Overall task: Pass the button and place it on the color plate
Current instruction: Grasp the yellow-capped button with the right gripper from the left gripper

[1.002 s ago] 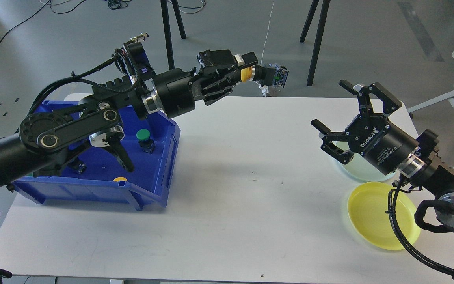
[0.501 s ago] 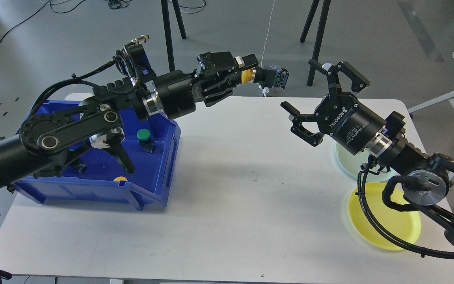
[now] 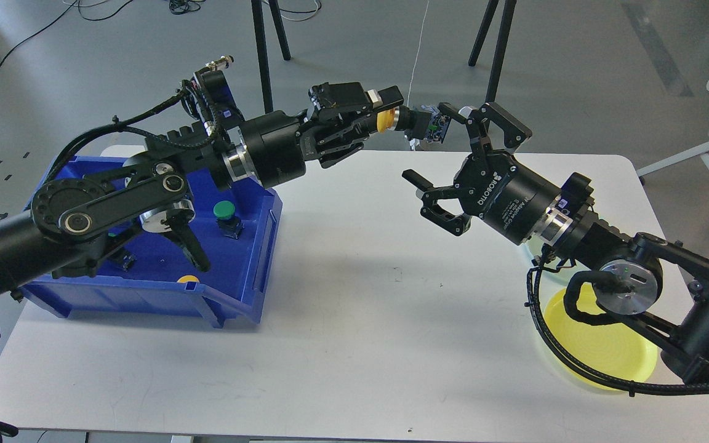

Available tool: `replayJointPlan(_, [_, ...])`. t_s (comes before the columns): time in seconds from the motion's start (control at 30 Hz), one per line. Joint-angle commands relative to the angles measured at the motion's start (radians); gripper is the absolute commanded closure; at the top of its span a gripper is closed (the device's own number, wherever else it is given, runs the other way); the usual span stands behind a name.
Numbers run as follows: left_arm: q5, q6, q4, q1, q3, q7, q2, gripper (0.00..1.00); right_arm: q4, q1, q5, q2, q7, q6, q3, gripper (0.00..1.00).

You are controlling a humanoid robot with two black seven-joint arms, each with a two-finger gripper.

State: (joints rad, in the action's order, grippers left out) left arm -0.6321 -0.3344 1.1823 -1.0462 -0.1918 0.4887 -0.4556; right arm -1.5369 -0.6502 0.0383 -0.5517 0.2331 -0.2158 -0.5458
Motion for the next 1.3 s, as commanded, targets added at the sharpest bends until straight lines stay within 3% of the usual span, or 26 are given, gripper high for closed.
replayJointPlan(0.0, [0.0,0.0,0.0,0.0,0.0,0.0,0.0,0.91,0.004,-0.014,-0.009,0.018,0.002,0.007,-0.006,0.03])
replayJointPlan(0.17, [0.0,0.0,0.002,0.0,0.0,0.0,0.0,0.91,0.004,-0.025,-0.011,0.033,0.002,0.029,-0.008,0.05])
replayJointPlan(0.33, [0.0,0.0,0.002,0.002,0.0,0.0,-0.002,0.91,0.003,-0.022,-0.011,0.033,0.005,0.027,-0.008,0.15])
replayJointPlan(0.43, [0.0,0.0,0.002,0.002,0.0,0.0,-0.002,0.91,0.001,-0.022,-0.009,0.033,0.008,0.022,-0.008,0.35])
replayJointPlan(0.6, [0.0,-0.002,0.002,0.002,0.0,0.0,-0.002,0.9,-0.003,-0.023,-0.009,0.027,0.006,0.03,-0.008,0.79])
replayJointPlan(0.63, [0.0,-0.002,0.002,0.002,0.0,0.0,-0.002,0.91,0.0,-0.023,-0.009,0.029,0.006,0.039,-0.008,0.82])
replayJointPlan(1.0, [0.0,0.001,0.003,0.002,0.0,0.0,-0.002,0.9,-0.003,-0.017,-0.011,0.019,0.003,0.075,-0.01,0.99])
replayJointPlan(1.27, [0.0,0.001,0.003,0.002,0.0,0.0,-0.002,0.9,-0.008,-0.014,-0.011,0.019,0.003,0.073,-0.01,0.99])
